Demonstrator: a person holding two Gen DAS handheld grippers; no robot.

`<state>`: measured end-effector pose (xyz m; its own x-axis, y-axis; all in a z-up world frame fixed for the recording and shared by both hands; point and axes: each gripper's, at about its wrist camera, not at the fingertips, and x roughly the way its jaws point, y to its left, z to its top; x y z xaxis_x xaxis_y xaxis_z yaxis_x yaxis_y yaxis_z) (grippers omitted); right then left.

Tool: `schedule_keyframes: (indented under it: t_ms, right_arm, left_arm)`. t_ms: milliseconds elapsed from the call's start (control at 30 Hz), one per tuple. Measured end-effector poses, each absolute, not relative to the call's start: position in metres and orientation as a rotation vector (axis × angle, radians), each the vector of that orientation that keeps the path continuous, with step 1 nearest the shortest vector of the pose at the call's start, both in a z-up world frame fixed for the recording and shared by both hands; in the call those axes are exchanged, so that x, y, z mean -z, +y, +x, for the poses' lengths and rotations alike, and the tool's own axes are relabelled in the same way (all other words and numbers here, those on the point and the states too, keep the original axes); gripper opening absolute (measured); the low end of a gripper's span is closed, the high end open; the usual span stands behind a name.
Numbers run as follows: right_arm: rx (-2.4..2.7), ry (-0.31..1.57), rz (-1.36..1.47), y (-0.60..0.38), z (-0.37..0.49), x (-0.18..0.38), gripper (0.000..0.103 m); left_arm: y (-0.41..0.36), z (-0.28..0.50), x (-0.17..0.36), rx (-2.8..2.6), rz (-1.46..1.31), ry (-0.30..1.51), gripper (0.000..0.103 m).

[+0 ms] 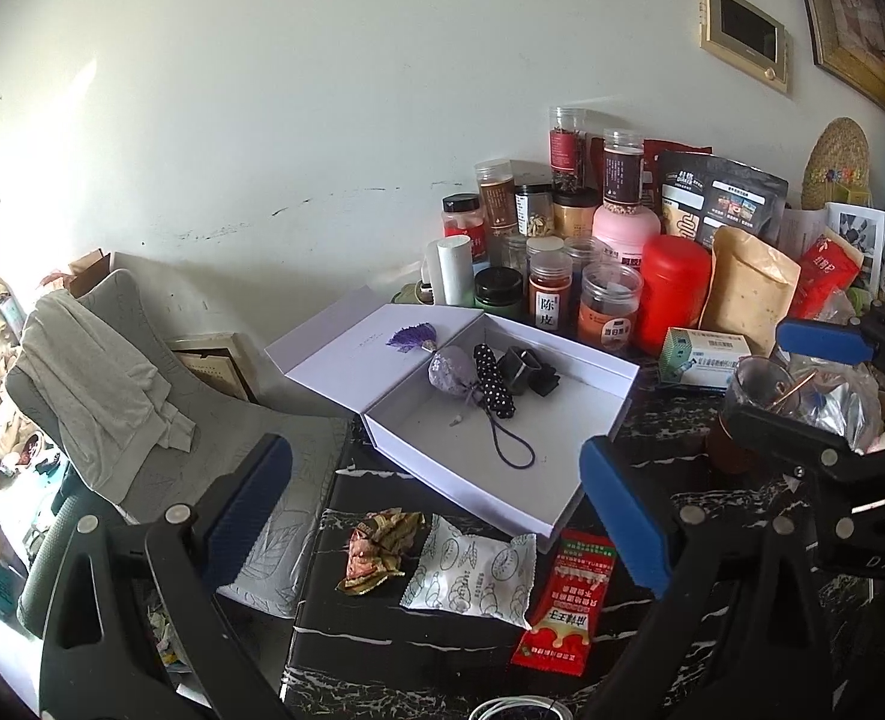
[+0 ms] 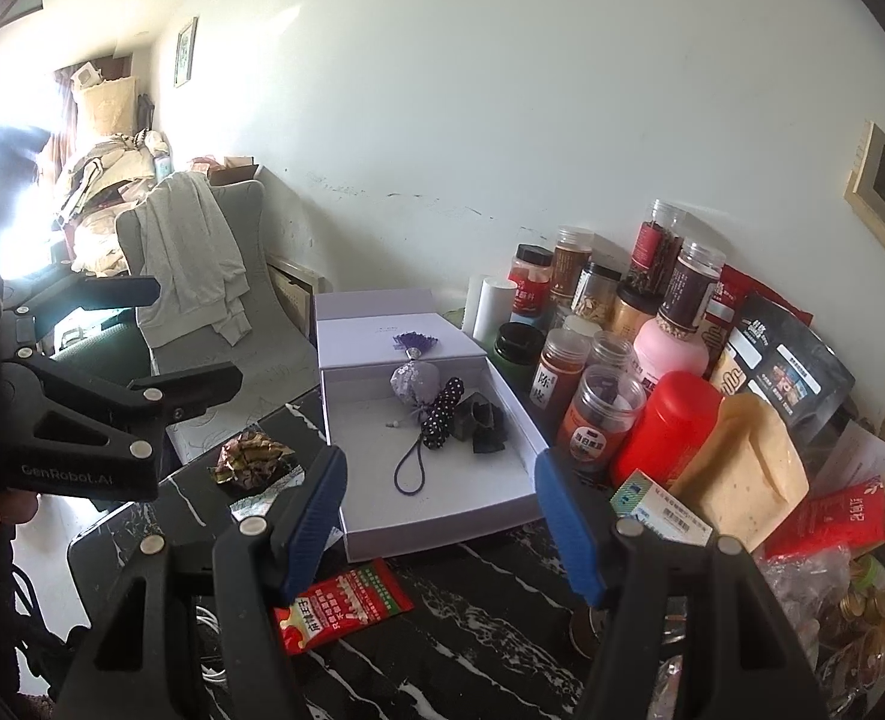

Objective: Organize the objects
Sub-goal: 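Lift both open grippers out of the white box and back away, then move the left gripper over the white charging cable while the right gripper approaches the red snack packet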

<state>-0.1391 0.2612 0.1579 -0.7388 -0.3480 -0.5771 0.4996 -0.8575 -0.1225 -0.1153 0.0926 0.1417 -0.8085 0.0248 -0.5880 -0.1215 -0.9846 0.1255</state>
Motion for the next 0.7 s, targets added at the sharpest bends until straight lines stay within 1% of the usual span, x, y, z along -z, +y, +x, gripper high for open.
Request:
schedule_keyframes:
  t_ms: [700]
  right_arm:
    - [2.466, 0.395, 0.85, 0.27, -0.08, -0.107, 0.066]
  left_arm:
    - [0.093, -0.03, -0.086, -2.891, -1.045, 0.19, 0.097]
